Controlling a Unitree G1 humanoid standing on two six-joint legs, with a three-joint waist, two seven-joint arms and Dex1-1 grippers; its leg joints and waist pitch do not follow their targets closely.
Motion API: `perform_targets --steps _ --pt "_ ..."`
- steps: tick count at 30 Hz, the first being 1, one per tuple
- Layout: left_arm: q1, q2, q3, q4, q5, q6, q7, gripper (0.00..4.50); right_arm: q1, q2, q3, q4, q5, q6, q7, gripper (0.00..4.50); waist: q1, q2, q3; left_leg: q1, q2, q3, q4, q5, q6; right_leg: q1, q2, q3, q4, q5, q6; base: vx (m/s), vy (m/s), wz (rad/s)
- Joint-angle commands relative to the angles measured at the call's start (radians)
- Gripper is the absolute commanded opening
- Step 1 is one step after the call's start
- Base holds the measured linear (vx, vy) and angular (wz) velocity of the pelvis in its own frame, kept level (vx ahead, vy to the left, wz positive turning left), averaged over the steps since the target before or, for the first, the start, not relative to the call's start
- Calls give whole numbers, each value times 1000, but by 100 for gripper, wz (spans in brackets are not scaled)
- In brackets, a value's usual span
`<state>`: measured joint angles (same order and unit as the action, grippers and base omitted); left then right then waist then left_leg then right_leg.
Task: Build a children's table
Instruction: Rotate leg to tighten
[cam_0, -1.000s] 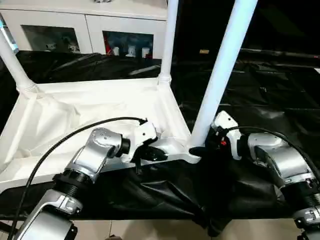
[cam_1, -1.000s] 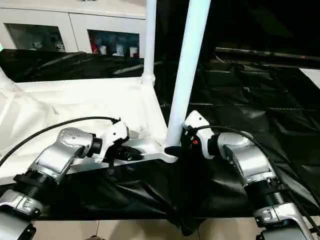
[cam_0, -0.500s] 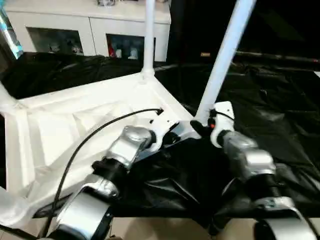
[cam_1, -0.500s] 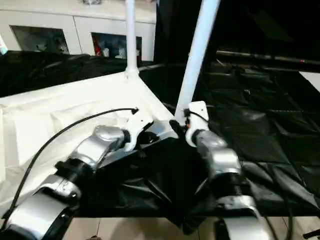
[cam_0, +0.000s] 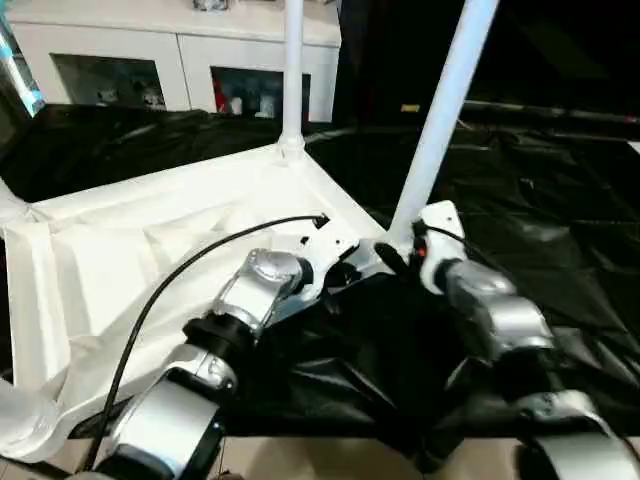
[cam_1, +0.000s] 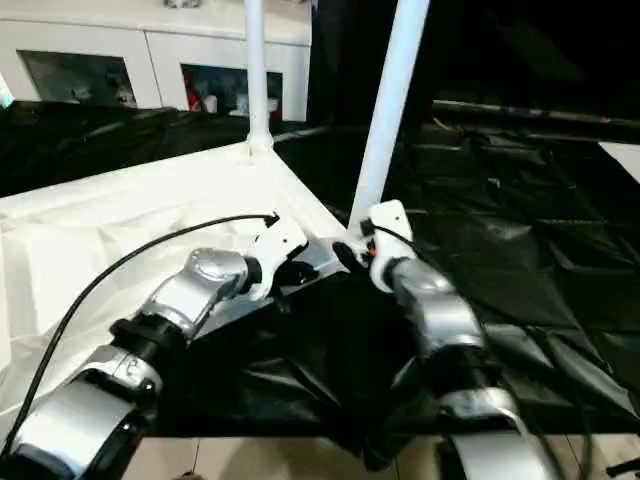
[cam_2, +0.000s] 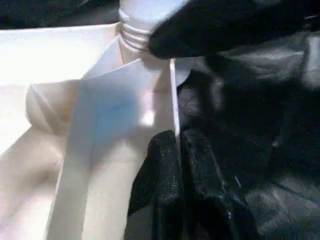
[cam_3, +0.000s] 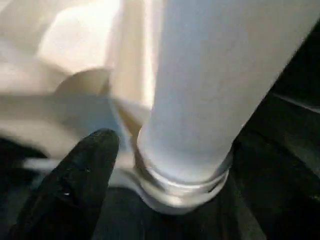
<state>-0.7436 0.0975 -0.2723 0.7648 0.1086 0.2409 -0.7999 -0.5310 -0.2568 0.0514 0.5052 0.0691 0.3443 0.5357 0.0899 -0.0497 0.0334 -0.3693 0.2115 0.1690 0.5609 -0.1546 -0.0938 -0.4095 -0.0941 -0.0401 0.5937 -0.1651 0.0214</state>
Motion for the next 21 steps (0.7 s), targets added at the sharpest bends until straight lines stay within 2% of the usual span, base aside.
perform_targets --steps 1,2,3,4,5,7,8,9,13,14,15,21 --pt "28 14 -26 -28 -28 -37 -88 0 20 -55 48 -82 19 8 143 441 2 -10 -58 1 2 14 -54 -216 49 53 -27 20 -65 -157 -179 0 0 0" --pt "40 36 -28 -48 -39 -58 -136 0 31 -102 51 -112 30 13 204 441 3 -11 -57 1 2 13 -54 -213 52 54 -27 19 -65 -153 -184 0 0 0" --pt "49 53 -28 -65 -50 -68 -176 0 37 -135 53 -132 40 17 248 441 6 -6 -57 4 5 13 -53 -218 62 56 -28 20 -64 -151 -192 0 0 0" --pt "65 81 -31 -101 -75 -54 -252 0 43 -182 52 -159 58 28 311 441 6 -8 -55 3 5 14 -54 -225 69 57 -27 20 -64 -157 -196 0 0 0" --pt "68 85 -32 -108 -80 -46 -266 0 44 -189 52 -163 61 30 322 441 6 -9 -55 3 6 14 -54 -227 73 56 -28 20 -64 -162 -200 0 0 0" --pt "85 110 -45 -144 -94 -46 -326 0 49 -214 56 -177 69 38 359 441 2 -2 -52 7 9 13 -58 -262 57 49 -28 20 -68 -221 -202 0 0 0" --pt "99 131 -49 -177 -110 -43 -368 0 58 -243 64 -198 78 45 406 441 0 -4 -52 7 8 14 -57 -274 54 48 -27 20 -69 -233 -203 0 0 0" --pt "106 140 -47 -193 -118 -40 -385 0 61 -256 68 -206 83 51 429 441 0 -1 -51 8 11 12 -59 -292 43 46 -28 21 -70 -248 -202 0 0 0" --pt "120 159 -47 -226 -127 -34 -412 0 69 -278 88 -222 86 59 477 441 2 -2 -50 9 12 12 -60 -303 35 45 -29 21 -69 -255 -202 0 0 0" --pt "130 172 -47 -246 -131 -29 -426 0 77 -294 109 -237 86 63 510 441 2 -3 -50 8 11 12 -60 -303 35 45 -28 21 -70 -258 -199 0 0 0" --pt "136 179 -46 -256 -133 -28 -433 0 85 -304 128 -247 83 60 531 441 3 -5 -51 7 12 11 -60 -295 35 48 -28 20 -67 -251 -196 0 0 0" --pt "148 193 -42 -281 -134 -17 -439 0 88 -298 163 -229 49 42 538 441 2 -7 -54 4 10 13 -57 -259 40 47 -29 21 -64 -225 -199 0 0 0"
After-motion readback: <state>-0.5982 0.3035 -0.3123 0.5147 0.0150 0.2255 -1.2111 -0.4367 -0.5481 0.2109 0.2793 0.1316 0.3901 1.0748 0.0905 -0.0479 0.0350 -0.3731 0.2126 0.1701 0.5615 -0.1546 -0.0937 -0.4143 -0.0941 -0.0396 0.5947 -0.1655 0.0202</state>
